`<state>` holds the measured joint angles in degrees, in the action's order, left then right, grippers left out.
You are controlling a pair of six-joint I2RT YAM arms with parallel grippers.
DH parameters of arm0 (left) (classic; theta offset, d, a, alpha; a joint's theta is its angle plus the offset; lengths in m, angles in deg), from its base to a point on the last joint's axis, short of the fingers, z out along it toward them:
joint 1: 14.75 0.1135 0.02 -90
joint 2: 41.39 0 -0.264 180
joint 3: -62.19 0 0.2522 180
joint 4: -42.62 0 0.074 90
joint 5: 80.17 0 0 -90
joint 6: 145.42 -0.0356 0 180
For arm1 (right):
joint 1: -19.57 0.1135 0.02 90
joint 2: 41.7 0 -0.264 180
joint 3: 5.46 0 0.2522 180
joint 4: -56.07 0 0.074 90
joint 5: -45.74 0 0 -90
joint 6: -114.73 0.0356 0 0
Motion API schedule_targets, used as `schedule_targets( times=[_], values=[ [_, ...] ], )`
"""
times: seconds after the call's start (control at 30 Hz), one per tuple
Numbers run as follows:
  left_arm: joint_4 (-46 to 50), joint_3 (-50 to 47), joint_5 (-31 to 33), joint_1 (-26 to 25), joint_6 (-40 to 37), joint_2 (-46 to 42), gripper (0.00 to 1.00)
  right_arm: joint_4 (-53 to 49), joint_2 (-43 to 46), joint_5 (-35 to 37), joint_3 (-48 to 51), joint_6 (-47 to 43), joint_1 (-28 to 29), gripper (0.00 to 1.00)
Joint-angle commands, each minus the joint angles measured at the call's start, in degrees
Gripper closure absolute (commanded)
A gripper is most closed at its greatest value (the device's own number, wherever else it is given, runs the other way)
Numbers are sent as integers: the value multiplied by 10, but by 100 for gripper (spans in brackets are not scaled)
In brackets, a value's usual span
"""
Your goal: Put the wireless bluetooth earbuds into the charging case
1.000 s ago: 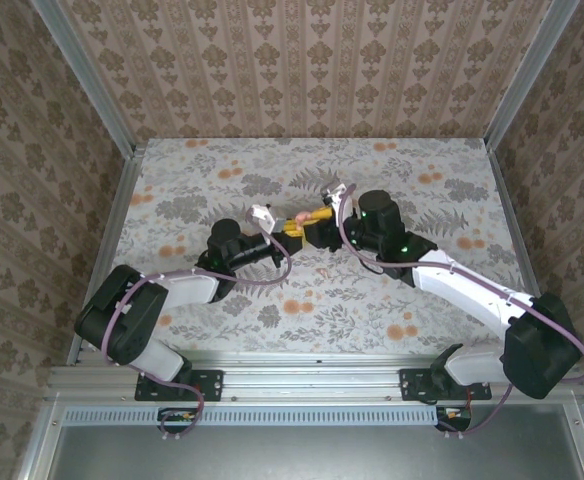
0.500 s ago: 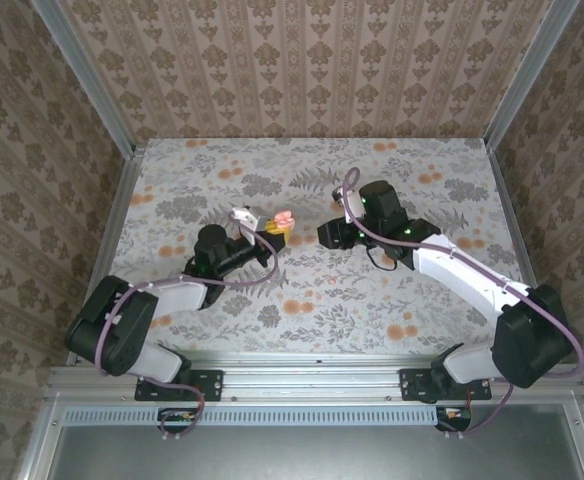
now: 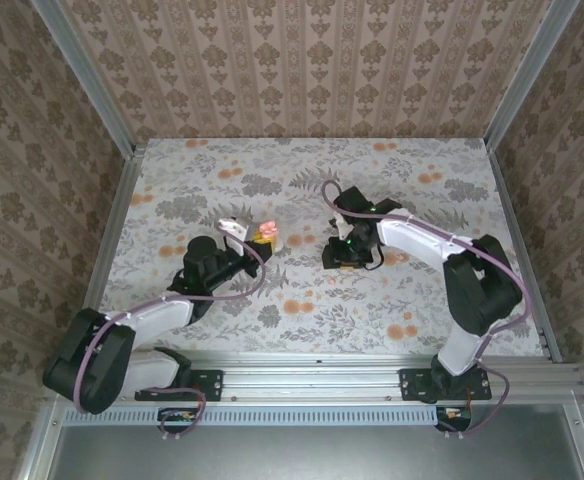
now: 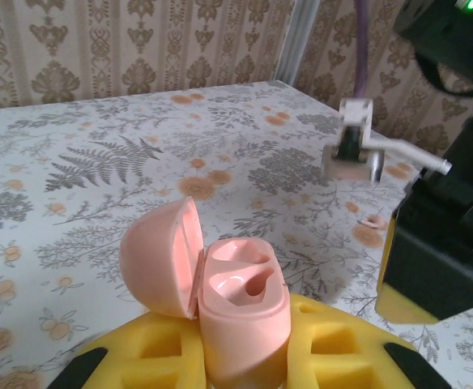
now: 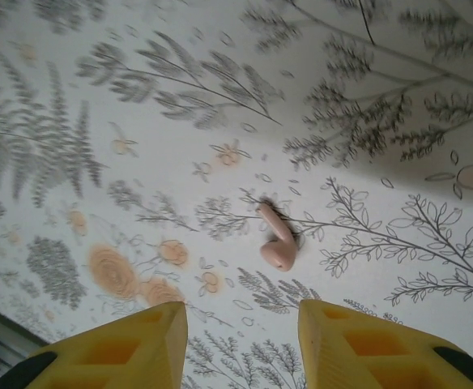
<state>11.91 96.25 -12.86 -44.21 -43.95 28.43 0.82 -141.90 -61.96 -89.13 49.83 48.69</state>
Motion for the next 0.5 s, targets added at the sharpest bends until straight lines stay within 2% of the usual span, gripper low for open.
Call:
schedule_targets(
  times=[0.0, 0.47],
  values=[
    [35, -9, 18, 7, -22, -23, 92, -19, -32, -16, -23, 41, 0, 60],
    [40, -12, 21, 22, -22, -33, 92, -1, -137, -26, -79, 33, 3, 61]
  ],
)
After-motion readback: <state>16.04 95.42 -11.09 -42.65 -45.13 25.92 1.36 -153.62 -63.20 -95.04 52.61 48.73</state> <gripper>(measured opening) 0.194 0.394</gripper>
